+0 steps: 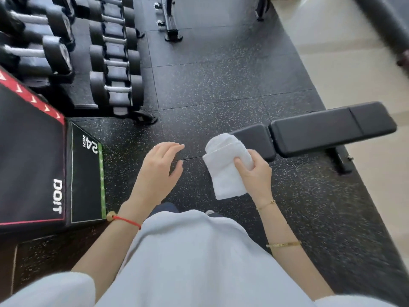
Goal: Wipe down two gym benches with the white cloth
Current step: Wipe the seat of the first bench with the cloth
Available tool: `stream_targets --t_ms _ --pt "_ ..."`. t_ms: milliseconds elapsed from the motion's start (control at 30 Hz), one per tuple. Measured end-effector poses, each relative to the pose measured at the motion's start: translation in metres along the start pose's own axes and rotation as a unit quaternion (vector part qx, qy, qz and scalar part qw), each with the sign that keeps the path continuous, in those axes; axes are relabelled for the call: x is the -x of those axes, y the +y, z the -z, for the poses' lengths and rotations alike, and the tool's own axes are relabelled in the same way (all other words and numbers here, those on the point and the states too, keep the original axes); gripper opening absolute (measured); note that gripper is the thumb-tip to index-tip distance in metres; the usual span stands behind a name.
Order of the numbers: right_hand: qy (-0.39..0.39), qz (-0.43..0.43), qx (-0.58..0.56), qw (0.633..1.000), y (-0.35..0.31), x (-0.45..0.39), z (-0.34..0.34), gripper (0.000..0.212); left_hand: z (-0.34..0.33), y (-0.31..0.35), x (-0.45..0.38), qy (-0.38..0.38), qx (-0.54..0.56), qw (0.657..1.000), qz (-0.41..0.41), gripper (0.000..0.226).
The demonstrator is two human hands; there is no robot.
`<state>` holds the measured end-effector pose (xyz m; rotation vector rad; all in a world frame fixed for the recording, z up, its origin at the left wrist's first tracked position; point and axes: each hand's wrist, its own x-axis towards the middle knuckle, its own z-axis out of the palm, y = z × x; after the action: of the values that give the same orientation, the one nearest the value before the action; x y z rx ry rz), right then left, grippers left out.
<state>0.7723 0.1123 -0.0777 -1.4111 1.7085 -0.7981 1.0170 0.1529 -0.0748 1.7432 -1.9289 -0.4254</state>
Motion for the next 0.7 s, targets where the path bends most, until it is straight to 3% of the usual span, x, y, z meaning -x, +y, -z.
stream_targets --t_ms 200,700 --pt "0.027 -0.016 -0.003 1.000 0.031 -0.030 0.040 0.010 -0.034 0.035 -0.037 -0.028 -0.003 0.999 -0.030 0.033" --pt "0.063 -0.061 -0.006 0.996 0.070 -0.134 0.076 0.016 -0.096 0.051 -0.146 -0.063 -0.025 0.996 -0.063 0.035"
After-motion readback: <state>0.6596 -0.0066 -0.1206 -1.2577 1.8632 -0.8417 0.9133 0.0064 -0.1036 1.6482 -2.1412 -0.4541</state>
